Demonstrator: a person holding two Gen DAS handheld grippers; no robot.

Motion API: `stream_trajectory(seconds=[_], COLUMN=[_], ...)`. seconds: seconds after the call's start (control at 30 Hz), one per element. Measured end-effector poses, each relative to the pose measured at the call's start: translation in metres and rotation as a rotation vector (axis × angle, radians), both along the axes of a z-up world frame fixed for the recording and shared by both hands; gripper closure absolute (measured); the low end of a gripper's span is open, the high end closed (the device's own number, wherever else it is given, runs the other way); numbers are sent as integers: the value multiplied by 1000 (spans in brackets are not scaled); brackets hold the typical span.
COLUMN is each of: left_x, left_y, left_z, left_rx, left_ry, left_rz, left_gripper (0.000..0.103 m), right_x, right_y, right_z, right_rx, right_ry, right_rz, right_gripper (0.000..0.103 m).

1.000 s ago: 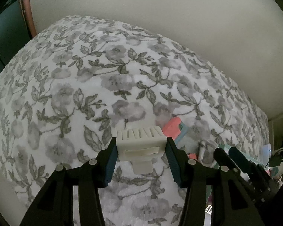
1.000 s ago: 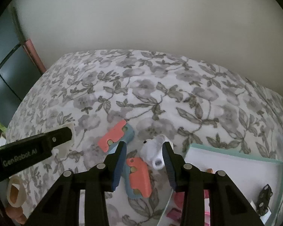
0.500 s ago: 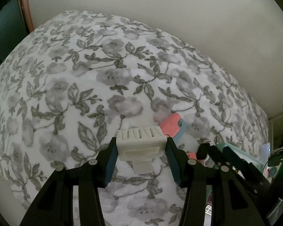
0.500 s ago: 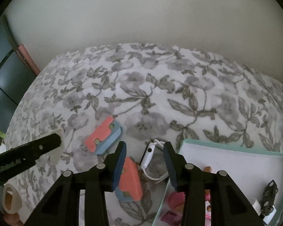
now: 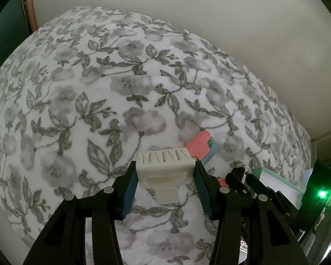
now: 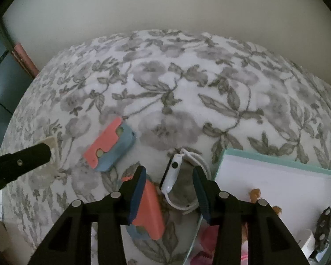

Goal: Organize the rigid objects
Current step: 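Grasp the white earbud case with the right tool while the left tool holds the clip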

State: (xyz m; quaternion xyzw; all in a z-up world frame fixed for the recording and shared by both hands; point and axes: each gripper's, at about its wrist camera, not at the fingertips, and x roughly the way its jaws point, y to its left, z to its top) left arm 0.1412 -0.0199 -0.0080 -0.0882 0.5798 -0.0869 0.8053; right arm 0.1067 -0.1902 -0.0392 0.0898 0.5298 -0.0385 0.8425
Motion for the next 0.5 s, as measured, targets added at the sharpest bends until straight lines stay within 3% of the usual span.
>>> stream_trajectory(seconds=[0.27, 0.5], left_x=[1, 2], left_y=[0, 0], left_z=[-1, -2], left_rx=[-1, -3], left_ry=[4, 7], left_rz=[0, 2], left_gripper=[51, 51], right_x=[2, 3], right_y=[0, -4], right_z=[-3, -4], right_rx=[31, 18], right_ry=[-5, -6], right_rz=[-21, -63], right_gripper=[54, 68])
